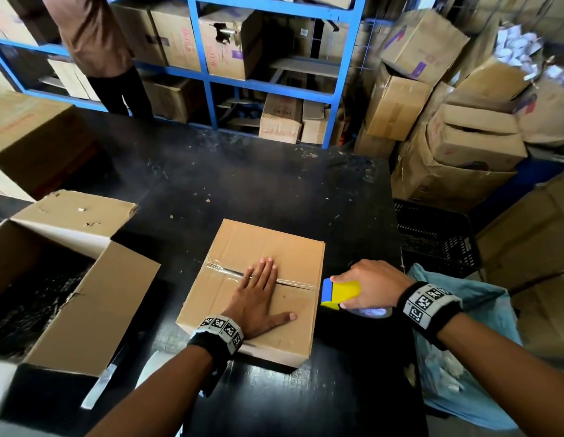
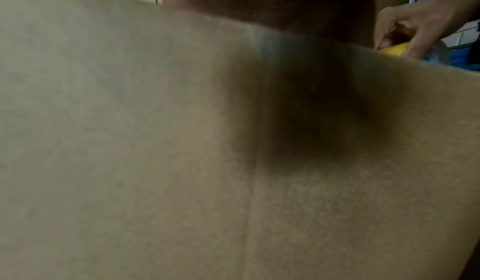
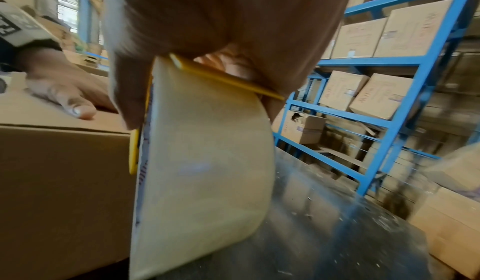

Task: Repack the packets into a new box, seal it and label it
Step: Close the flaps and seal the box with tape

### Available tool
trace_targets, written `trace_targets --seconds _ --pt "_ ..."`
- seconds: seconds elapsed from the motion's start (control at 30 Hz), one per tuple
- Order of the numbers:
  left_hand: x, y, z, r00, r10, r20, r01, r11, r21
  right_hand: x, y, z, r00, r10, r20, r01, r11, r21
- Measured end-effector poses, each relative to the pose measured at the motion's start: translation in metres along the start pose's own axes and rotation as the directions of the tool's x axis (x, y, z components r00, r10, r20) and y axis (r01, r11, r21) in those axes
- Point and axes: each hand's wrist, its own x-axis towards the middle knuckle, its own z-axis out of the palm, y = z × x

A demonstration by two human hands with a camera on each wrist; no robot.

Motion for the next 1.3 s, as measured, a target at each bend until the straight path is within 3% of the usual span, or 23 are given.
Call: trace_targets --seconds 0.1,0.17,0.27,0.4,0.47,0.6,0.8,1.03,1.3 --pt "0.000 0.000 -0.001 1.000 -0.004 0.007 0.004 1.000 -0.012 0.008 -0.010 -0.006 0.998 0.005 0.068 0.001 0.996 -0.090" --pt "0.000 0.000 0.000 1.000 -0.005 -0.001 0.005 1.000 -0.014 0.012 -0.020 0.007 0.981 0.008 0.192 0.034 0.975 -0.219" --pt "0.001 -0.002 0.002 1.000 -0.007 0.004 0.007 1.000 -0.013 0.010 -0.023 0.046 0.948 0.116 0.296 -0.074 0.986 -0.151" --pt "0.002 0.000 -0.002 0.999 0.001 0.036 -0.001 1.000 -0.007 0.011 -0.018 0.057 0.960 0.186 0.212 -0.187 0.982 -0.011" --pt "-0.001 0.002 -0.001 0.999 0.003 0.035 -0.004 1.000 0.008 0.012 -0.022 0.055 0.978 0.157 0.141 -0.163 0.986 0.031" --pt "-0.003 0.031 0.001 0.985 0.169 0.034 -0.170 0.984 0.055 0.012 -0.028 0.050 0.992 0.121 0.032 -0.123 0.987 0.106" --pt "-0.003 0.048 0.003 0.986 0.125 0.108 -0.130 0.991 0.039 0.007 -0.031 0.054 0.983 0.180 0.027 -0.183 0.971 0.155" --pt "0.009 0.060 -0.013 0.967 0.233 0.107 -0.237 0.971 0.034 -0.017 -0.020 0.061 0.944 0.328 -0.016 -0.316 0.921 0.229" --pt "0.021 0.084 -0.017 0.975 0.144 0.167 -0.163 0.981 0.102 -0.051 -0.021 0.068 0.924 0.381 -0.031 -0.350 0.876 0.333"
